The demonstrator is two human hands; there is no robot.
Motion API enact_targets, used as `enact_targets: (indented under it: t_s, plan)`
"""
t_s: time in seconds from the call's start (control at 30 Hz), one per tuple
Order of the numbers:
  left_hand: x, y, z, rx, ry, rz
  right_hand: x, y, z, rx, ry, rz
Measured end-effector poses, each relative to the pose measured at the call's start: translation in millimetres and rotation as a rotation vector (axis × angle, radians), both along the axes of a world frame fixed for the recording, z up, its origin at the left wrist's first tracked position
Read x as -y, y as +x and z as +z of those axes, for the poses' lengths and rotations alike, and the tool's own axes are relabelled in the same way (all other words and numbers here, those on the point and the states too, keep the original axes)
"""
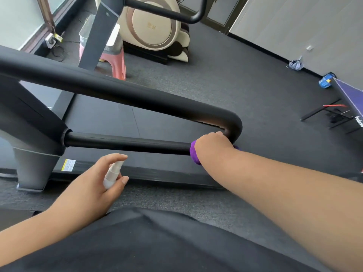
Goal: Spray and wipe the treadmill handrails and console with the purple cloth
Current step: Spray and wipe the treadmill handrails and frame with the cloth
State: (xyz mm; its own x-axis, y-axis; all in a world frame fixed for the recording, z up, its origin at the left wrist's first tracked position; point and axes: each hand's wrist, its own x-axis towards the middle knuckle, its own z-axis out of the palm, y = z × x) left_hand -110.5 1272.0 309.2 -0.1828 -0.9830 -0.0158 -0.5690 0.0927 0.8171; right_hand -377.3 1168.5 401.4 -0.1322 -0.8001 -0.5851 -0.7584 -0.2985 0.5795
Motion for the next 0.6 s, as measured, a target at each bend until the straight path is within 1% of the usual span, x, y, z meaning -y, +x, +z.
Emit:
enact_targets:
  t_s: [0.07, 0.1, 0.17, 0.27, 0.33, 0.37, 0.43, 0.5, 0.6]
  plan:
    - [-3, -4, 3, 0.023, 0.001, -0.013, -2, 9, 5, -0.175, 0.087, 0.062]
    - [-4, -6, 5, 0.025, -0.003, -0.017, -4, 17, 9, -0.218, 0.096, 0.113]
    - [-5, -11, 9, 0.019, -0.012, -0.019, -12, 34, 17, -0.207, 0.054, 0.26]
    - [-7, -19, 11, 0.02, -0.02, -0.013, -26, 50, 26, -0.153, -0.093, 0.552]
    - [-9, -23, 13, 0.03, -0.02, -0.018, -34, 44, 29, -0.119, -0.175, 0.659]
    - [-9, -25, 14, 0.035, -0.021, -0.021, -37, 35, 30, -0.091, -0.198, 0.658]
    - [-10, -28, 15, 0.042, -0.025, -0.023, -38, 14, 32, -0.031, -0.215, 0.59]
    - [-11, -31, 16, 0.046, -0.022, -0.02, -39, -6, 32, -0.009, -0.242, 0.571]
    - [-14, -33, 18, 0.063, -0.025, -0.017, -42, -24, 18, 0.036, -0.306, 0.503]
